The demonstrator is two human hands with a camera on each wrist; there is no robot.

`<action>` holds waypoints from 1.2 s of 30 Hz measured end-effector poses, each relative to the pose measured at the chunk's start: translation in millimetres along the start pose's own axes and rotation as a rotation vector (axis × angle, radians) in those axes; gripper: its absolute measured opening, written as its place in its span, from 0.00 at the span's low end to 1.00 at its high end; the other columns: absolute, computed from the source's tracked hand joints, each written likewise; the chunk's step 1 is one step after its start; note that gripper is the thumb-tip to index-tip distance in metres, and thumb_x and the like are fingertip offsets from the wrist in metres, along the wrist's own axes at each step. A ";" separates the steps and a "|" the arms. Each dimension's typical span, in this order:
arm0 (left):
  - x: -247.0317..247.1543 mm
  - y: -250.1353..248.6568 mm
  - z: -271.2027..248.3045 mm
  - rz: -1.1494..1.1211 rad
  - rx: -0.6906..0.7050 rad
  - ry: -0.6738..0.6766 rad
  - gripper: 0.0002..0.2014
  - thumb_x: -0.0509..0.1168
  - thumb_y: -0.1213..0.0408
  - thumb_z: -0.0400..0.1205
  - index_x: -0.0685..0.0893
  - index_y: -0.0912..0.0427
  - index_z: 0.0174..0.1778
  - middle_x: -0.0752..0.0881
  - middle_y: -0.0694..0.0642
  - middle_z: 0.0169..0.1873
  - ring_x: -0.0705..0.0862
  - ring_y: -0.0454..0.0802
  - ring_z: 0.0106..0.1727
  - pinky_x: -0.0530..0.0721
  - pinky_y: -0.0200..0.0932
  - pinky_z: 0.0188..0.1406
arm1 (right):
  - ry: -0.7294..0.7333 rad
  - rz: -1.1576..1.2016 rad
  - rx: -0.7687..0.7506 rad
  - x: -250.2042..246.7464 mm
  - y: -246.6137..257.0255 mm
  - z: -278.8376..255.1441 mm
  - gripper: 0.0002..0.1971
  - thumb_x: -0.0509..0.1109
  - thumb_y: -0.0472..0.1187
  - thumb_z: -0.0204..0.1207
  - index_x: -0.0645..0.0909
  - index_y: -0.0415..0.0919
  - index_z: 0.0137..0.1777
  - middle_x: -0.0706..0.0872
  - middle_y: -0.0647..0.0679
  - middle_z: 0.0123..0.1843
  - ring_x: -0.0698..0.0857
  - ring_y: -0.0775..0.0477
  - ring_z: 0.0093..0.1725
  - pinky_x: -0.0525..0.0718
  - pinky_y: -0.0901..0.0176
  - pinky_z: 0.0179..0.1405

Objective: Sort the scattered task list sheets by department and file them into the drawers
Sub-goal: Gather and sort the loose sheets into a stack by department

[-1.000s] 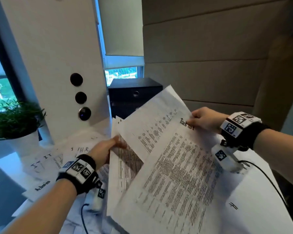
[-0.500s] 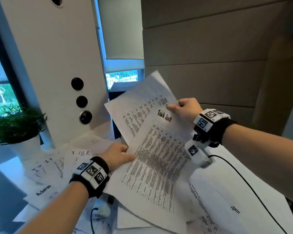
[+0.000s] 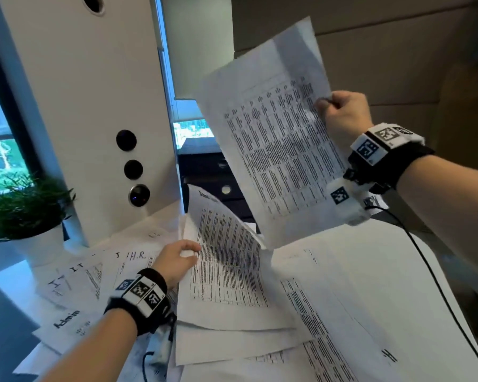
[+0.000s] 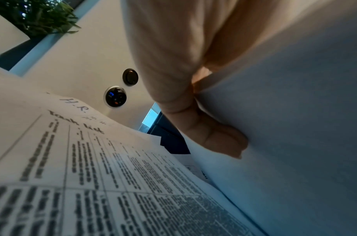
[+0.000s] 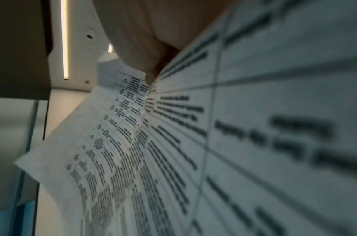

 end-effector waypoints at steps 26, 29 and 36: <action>-3.9 -5.8 -11.4 -0.442 -0.258 0.214 0.39 0.43 0.29 0.78 0.88 0.58 0.49 0.91 0.59 0.37 0.90 0.59 0.41 0.86 0.49 0.42 | 0.908 -0.761 -0.646 111.5 -19.7 -95.9 0.08 0.69 0.44 0.78 0.82 0.52 0.55 0.86 0.57 0.47 0.82 0.51 0.49 0.71 0.53 0.58; -2.5 -12.3 -19.2 -0.405 -0.218 0.313 0.43 0.48 0.22 0.69 0.86 0.61 0.35 0.85 0.50 0.22 0.84 0.46 0.24 0.78 0.36 0.26 | 0.932 -0.767 -0.662 142.0 -29.1 -124.2 0.15 0.74 0.49 0.73 0.72 0.52 0.53 0.85 0.57 0.46 0.81 0.48 0.47 0.72 0.51 0.62; -1.5 -9.8 -21.9 -0.260 -0.086 0.231 0.13 0.73 0.64 0.76 0.87 0.63 0.55 0.90 0.61 0.48 0.88 0.60 0.49 0.85 0.55 0.57 | 0.867 -0.705 -0.706 176.0 -43.3 -161.2 0.18 0.74 0.44 0.74 0.73 0.47 0.61 0.87 0.54 0.45 0.82 0.49 0.47 0.69 0.54 0.61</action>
Point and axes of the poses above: each hand's wrist, its own z-axis towards the middle knuckle, its own x-axis out of the palm, y = z × x, the point moved 2 cm from there along z, towards the middle knuckle
